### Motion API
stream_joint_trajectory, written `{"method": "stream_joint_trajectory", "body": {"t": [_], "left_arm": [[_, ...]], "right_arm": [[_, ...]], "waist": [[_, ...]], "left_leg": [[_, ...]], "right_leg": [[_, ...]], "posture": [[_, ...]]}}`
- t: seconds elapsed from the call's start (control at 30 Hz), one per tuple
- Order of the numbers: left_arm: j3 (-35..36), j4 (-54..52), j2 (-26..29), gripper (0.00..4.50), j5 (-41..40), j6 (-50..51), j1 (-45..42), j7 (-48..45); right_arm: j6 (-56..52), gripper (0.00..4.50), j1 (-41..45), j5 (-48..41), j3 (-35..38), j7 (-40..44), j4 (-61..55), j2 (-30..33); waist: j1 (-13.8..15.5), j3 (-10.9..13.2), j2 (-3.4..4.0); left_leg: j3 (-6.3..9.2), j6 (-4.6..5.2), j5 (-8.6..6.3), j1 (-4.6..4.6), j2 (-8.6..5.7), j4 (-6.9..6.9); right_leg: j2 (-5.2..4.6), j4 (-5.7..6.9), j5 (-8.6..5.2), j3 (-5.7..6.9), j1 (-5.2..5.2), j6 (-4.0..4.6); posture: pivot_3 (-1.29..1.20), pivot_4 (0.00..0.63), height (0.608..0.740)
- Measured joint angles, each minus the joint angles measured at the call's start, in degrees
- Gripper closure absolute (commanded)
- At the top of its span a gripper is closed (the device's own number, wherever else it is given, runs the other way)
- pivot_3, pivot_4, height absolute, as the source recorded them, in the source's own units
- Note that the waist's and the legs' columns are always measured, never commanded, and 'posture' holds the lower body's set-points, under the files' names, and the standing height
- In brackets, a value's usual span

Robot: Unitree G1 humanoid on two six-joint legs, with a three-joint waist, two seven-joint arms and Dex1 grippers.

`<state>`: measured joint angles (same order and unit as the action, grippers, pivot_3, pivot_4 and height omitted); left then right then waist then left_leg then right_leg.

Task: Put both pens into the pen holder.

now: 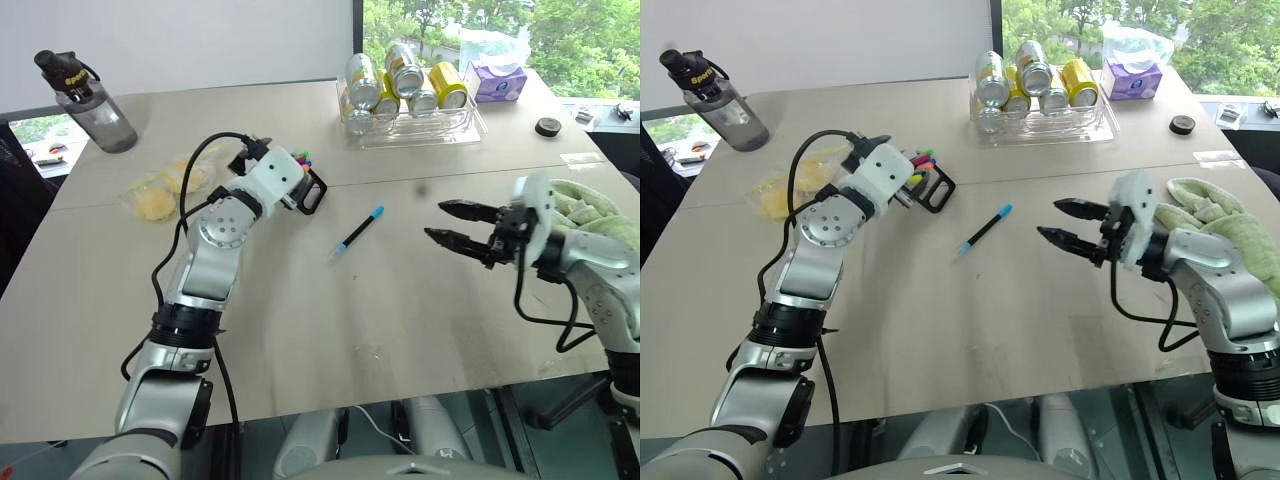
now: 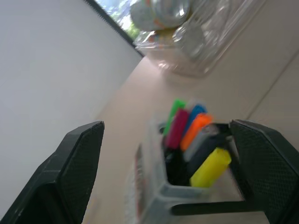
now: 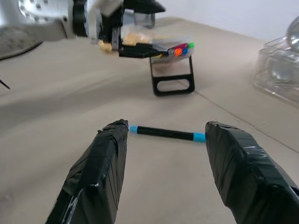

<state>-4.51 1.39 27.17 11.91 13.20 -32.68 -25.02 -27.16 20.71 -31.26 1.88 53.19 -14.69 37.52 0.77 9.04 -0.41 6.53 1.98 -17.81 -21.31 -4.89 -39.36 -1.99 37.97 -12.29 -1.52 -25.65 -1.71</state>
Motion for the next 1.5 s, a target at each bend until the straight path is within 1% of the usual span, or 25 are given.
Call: {"method": "stream_joint_trajectory", "body": {"t": [0.1, 0.17, 0.23, 0.27, 0.3, 0.33, 0.37, 0.4, 0.43, 0.47, 0.5, 0.57, 0.7, 0.8, 0.9, 0.93, 1.03, 1.1, 1.27, 1.33, 1.37, 1.4, 1.43, 1.47, 1.5], "left_arm": [[1.8, -4.0, 0.6, 0.04, -8.3, 0.8, 2.1, -7.4], [2.3, -5.8, 2.3, 0.04, -11.3, 1.6, 2.5, -11.0], [4.0, -8.3, 6.6, 0.04, -15.6, 2.8, 4.9, -16.8], [4.3, -8.4, 7.0, 0.04, -15.9, 3.0, 5.1, -17.3], [5.3, -8.7, 8.7, 0.04, -17.7, 4.2, 6.2, -19.7], [7.0, -9.7, 11.4, 0.04, -20.9, 6.7, 8.1, -22.7], [9.8, -12.1, 14.6, 0.00, -25.3, 10.7, 10.4, -26.4], [10.6, -12.9, 15.5, 0.00, -26.6, 11.8, 10.9, -27.4], [12.6, -15.1, 17.9, 0.00, -29.1, 14.4, 12.8, -29.1], [14.4, -17.3, 20.5, 0.00, -31.5, 17.3, 14.6, -30.5], [15.6, -18.8, 21.6, 0.00, -32.8, 19.2, 15.3, -31.2], [19.3, -22.6, 24.3, 0.00, -37.0, 24.4, 18.3, -31.8], [26.7, -29.8, 25.8, 0.00, -44.3, 32.3, 25.0, -32.2], [31.4, -33.9, 27.2, 0.00, -47.0, 35.6, 30.7, -32.2], [35.2, -37.1, 27.3, 0.00, -49.2, 37.5, 34.2, -31.5], [36.5, -38.2, 27.3, 0.00, -49.9, 38.0, 35.1, -30.8], [38.0, -39.9, 27.3, 0.00, -50.9, 38.9, 36.1, -29.6], [38.6, -40.9, 27.3, 0.00, -52.0, 39.2, 37.0, -28.6], [39.8, -41.3, 27.8, 0.00, -52.8, 39.9, 37.4, -27.1], [40.2, -41.4, 28.1, 0.00, -53.1, 39.9, 37.7, -27.0], [40.4, -41.4, 28.3, 0.00, -53.3, 39.9, 38.3, -27.0], [40.5, -41.4, 28.4, 0.00, -53.3, 39.9, 38.9, -27.0], [40.5, -41.4, 28.5, 0.00, -53.3, 39.9, 39.1, -27.0], [40.5, -41.4, 28.6, 0.00, -53.3, 39.8, 39.4, -27.1], [40.5, -41.3, 28.7, 0.00, -53.4, 39.7, 39.4, -27.1]], "right_arm": [[0.7, 1.68, 2.9, 3.2, -4.5, 1.9, 1.9, 0.1], [1.7, 1.68, 4.1, 4.9, -6.3, 2.6, 3.0, 0.1], [4.1, 1.68, 6.8, 7.9, -9.1, 3.9, 5.9, -0.5], [4.3, 1.68, 7.2, 8.2, -9.4, 4.0, 6.2, -0.6], [5.8, 1.68, 8.4, 10.2, -10.7, 4.4, 8.2, -0.8], [9.4, 1.68, 11.8, 14.0, -13.7, 5.0, 12.8, -2.2], [13.1, 1.29, 15.8, 17.4, -16.4, 6.1, 18.4, -3.8], [14.1, 1.19, 16.6, 18.2, -16.9, 6.6, 19.7, -4.2], [15.6, 0.84, 18.8, 18.8, -17.8, 8.3, 23.0, -5.6], [17.1, 0.39, 20.9, 19.4, -18.6, 9.8, 26.2, -7.3], [17.9, 0.01, 21.9, 19.7, -19.1, 10.6, 28.0, -8.2], [19.5, 0.01, 25.0, 20.9, -20.3, 12.7, 33.5, -11.3], [23.7, 0.01, 30.2, 22.9, -21.9, 16.4, 45.5, -17.0], [27.8, 0.01, 35.4, 24.9, -22.3, 17.8, 56.5, -21.0], [33.0, 0.01, 41.5, 27.4, -22.1, 18.0, 67.8, -24.1], [35.0, 0.01, 43.9, 28.9, -22.2, 17.6, 72.5, -25.7], [38.2, 0.01, 47.1, 32.0, -22.2, 15.8, 79.4, -28.4], [39.8, 0.01, 48.9, 35.6, -23.0, 13.2, 84.5, -30.3], [38.8, 0.01, 51.4, 41.7, -24.8, 8.5, 89.1, -31.9], [37.3, 0.51, 52.4, 43.1, -24.9, 8.1, 89.7, -31.8], [36.4, 0.84, 52.7, 43.7, -24.9, 8.1, 89.9, -31.8], [35.7, 1.39, 52.9, 44.4, -24.9, 8.1, 89.9, -31.8], [35.2, 1.81, 52.9, 44.7, -24.9, 8.1, 89.9, -31.7], [34.6, 2.39, 52.9, 45.1, -24.9, 8.0, 89.9, -31.6], [34.1, 2.78, 53.1, 45.7, -24.9, 7.7, 89.8, -31.1]], "waist": [[-0.3, 0.0, 0.00], [-0.5, 0.0, 0.00], [-1.2, 0.0, 0.01], [-1.4, 0.0, 0.01], [-1.5, 0.0, 0.01], [-1.9, 0.0, -0.03], [-2.4, 0.0, -0.03], [-2.5, 0.0, -0.03], [-2.7, 0.0, -0.05], [-3.0, 0.1, -0.06], [-3.0, 0.1, -0.04], [-3.0, 0.1, -0.04], [-3.1, 0.1, -0.04], [-3.2, 0.1, 0.03], [-3.2, 0.1, 0.04], [-3.2, 0.1, 0.04], [-3.1, 0.1, 0.04], [-3.1, 0.1, 0.05], [-3.2, 0.1, 0.08], [-3.2, 0.1, 0.09], [-3.1, 0.1, 0.10], [-3.0, 0.1, 0.11], [-3.0, 0.1, 0.11], [-3.0, 0.1, 0.13], [-2.9, 0.1, 0.14]], "left_leg": [[0.00, 0.00, 0.00, 0.00, 0.01, 0.00], [0.01, -0.01, 0.00, 0.01, 0.02, 0.01], [0.00, -0.01, 0.00, 0.04, 0.02, 0.05], [0.00, -0.01, 0.00, 0.04, 0.02, 0.05], [0.01, -0.01, 0.00, 0.04, 0.01, 0.04], [-0.03, -0.01, 0.00, 0.04, 0.02, 0.02], [-0.04, 0.00, 0.00, 0.05, 0.02, 0.04], [-0.01, -0.01, 0.00, 0.05, 0.04, 0.05], [0.01, -0.01, 0.00, 0.05, 0.04, 0.07], [0.02, -0.01, 0.00, 0.05, 0.05, 0.13], [0.03, -0.01, 0.00, 0.05, 0.04, 0.16], [0.09, -0.01, 0.00, 0.03, 0.04, 0.15], [0.08, -0.01, 0.00, 0.03, 0.03, 0.14], [0.08, -0.02, 0.01, 0.06, 0.03, 0.17], [0.10, -0.06, 0.02, 0.09, 0.03, 0.19], [0.09, -0.06, 0.02, 0.09, 0.03, 0.19], [0.09, -0.06, 0.02, 0.10, 0.03, 0.22], [0.09, -0.07, 0.02, 0.09, 0.03, 0.23], [0.07, -0.13, 0.06, 0.18, 0.02, 0.25], [0.09, -0.19, 0.09, 0.23, 0.02, 0.27], [0.12, -0.21, 0.11, 0.28, 0.02, 0.28], [0.13, -0.22, 0.11, 0.33, 0.02, 0.29], [0.14, -0.23, 0.12, 0.41, 0.02, 0.30], [0.16, -0.23, 0.12, 0.50, 0.02, 0.30], [0.17, -0.24, 0.12, 0.55, 0.02, 0.30]], "right_leg": [[0.01, 0.01, 0.00, 0.01, -0.01, 0.00], [0.02, 0.01, 0.00, 0.02, -0.01, 0.01], [0.03, 0.01, 0.00, -0.01, -0.01, 0.01], [0.03, 0.01, 0.00, -0.01, -0.01, 0.01], [0.01, 0.00, 0.00, 0.01, 0.00, 0.01], [0.04, 0.01, 0.00, -0.02, -0.01, 0.01], [0.04, 0.02, 0.00, -0.03, -0.02, 0.01], [0.05, 0.00, 0.00, -0.01, -0.01, 0.02], [0.05, -0.01, 0.00, 0.02, -0.02, 0.02], [0.05, -0.04, 0.00, 0.01, -0.02, 0.02], [0.04, -0.05, 0.00, 0.01, -0.02, 0.02], [0.04, -0.09, 0.00, 0.05, -0.02, 0.02], [0.03, -0.09, 0.00, 0.05, -0.01, 0.03], [0.05, -0.05, -0.01, 0.04, -0.02, 0.04], [0.06, -0.05, -0.01, 0.06, -0.01, 0.05], [0.06, -0.04, -0.01, 0.05, -0.01, 0.06], [0.05, -0.06, -0.01, 0.04, 0.00, 0.06], [0.05, -0.06, -0.01, 0.03, 0.00, 0.06], [0.07, 0.00, 0.01, 0.00, 0.02, 0.10], [0.07, 0.01, 0.05, 0.01, 0.04, 0.16], [0.07, 0.02, 0.05, 0.04, 0.10, 0.17], [0.07, 0.03, 0.06, 0.04, 0.16, 0.18], [0.07, 0.02, 0.08, 0.06, 0.24, 0.21], [0.07, 0.02, 0.08, 0.07, 0.32, 0.22], [0.07, 0.02, 0.09, 0.09, 0.38, 0.23]], "posture": [[0.00, 0.150, 0.740], [0.00, 0.150, 0.740], [0.00, 0.150, 0.740], [0.00, 0.150, 0.740], [0.00, 0.150, 0.740], [0.00, 0.150, 0.740], [0.00, 0.150, 0.740], [0.00, 0.150, 0.740], [0.00, 0.150, 0.740], [0.00, 0.150, 0.740], [0.00, 0.150, 0.740], [0.00, 0.150, 0.740], [0.00, 0.150, 0.740], [0.00, 0.150, 0.740], [0.00, 0.150, 0.740], [0.00, 0.150, 0.740], [0.00, 0.150, 0.740], [0.00, 0.150, 0.740], [0.00, 0.150, 0.740], [0.00, 0.150, 0.740], [0.00, 0.150, 0.740], [0.00, 0.150, 0.740], [0.00, 0.150, 0.740], [0.00, 0.150, 0.740], [0.00, 0.150, 0.740]]}}
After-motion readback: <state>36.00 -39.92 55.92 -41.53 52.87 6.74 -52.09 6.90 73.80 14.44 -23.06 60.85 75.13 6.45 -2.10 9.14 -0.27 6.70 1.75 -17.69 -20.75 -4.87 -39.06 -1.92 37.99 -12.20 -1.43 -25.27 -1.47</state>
